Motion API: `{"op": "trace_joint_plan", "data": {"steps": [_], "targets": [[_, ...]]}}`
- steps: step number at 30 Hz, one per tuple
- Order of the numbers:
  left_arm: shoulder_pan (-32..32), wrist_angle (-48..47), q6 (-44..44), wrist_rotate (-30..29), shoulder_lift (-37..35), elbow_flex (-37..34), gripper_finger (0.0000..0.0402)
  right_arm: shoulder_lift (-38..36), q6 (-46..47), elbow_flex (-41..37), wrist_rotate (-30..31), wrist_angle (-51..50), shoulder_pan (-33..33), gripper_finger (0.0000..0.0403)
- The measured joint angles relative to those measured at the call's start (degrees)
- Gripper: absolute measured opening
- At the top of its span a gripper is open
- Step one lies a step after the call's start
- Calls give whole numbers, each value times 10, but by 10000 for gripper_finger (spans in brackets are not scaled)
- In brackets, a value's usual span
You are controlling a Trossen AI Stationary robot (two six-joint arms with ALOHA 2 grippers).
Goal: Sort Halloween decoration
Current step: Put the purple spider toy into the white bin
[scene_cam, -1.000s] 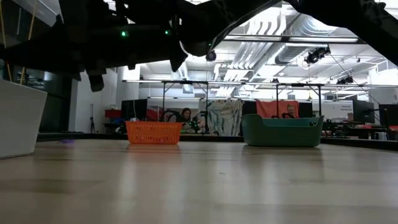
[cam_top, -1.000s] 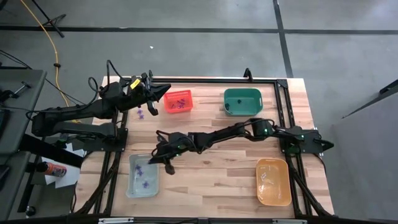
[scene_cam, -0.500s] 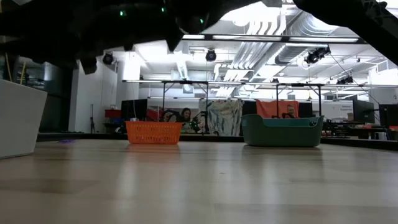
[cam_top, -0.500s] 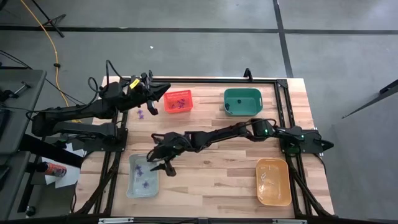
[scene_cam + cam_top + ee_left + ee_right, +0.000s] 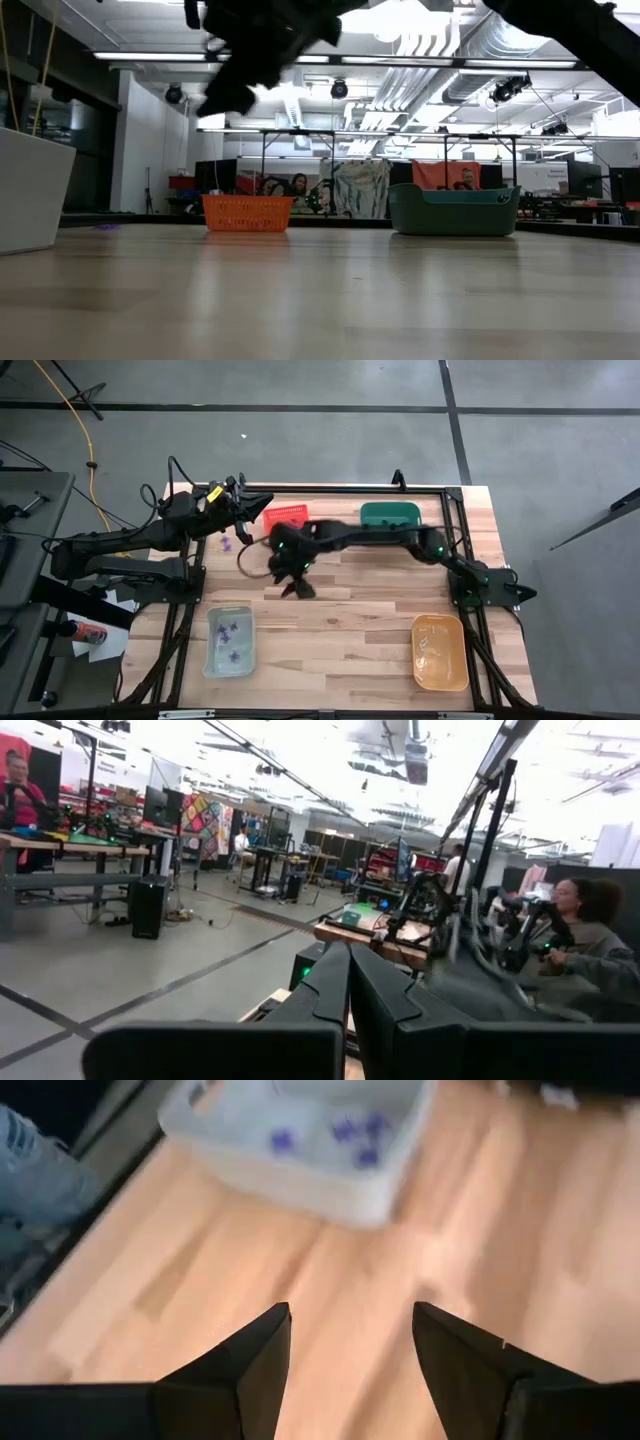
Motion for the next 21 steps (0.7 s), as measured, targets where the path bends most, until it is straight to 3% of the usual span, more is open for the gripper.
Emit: {"op": "trace_joint_plan", "data": {"steps": [5, 10, 16, 21], "targets": [[0, -4, 14, 0, 0, 0, 0, -65, -11, -105, -4, -36, -38, 204], [0, -8, 15, 0, 0, 0, 1, -179, 9, -310, -23, 19, -60, 204], [0, -38, 14, 0, 0, 0, 1, -363, 158, -623, -1, 223, -66, 204], [0, -46, 14, 17, 7, 0, 1, -516, 324, -804, 96, 460, -43, 204]]}}
